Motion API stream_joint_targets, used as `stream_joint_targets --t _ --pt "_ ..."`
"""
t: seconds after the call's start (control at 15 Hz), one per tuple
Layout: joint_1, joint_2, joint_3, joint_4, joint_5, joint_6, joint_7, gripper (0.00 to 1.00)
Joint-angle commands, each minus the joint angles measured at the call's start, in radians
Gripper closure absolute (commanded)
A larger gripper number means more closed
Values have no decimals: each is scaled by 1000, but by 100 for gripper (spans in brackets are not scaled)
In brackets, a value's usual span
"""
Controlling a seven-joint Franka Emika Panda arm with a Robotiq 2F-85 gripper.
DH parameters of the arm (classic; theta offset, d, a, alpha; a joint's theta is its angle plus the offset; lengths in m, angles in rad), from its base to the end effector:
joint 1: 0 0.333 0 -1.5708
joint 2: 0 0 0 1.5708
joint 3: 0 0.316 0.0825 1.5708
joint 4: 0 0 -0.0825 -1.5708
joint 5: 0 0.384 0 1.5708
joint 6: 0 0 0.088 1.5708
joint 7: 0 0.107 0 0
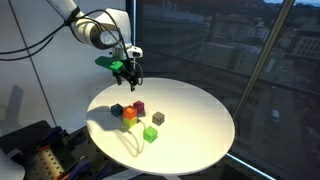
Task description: Put the orange building block on top of the blue building block
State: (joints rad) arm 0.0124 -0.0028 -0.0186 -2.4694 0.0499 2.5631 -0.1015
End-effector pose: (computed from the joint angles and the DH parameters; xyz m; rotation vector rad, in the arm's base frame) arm 0.4839 -0.0038 0.3030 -3.1126 -0.0854 -0.1526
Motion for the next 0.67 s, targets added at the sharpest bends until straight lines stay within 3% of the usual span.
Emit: stream_joint_targets --t 0.0,0.33,0.6 --pt "-18 29 -5 -4 -18 32 -12 0" --pt "-29 51 -14 -11 -88 66 29 0" --pt "-28 59 -9 -1 -63 47 7 0"
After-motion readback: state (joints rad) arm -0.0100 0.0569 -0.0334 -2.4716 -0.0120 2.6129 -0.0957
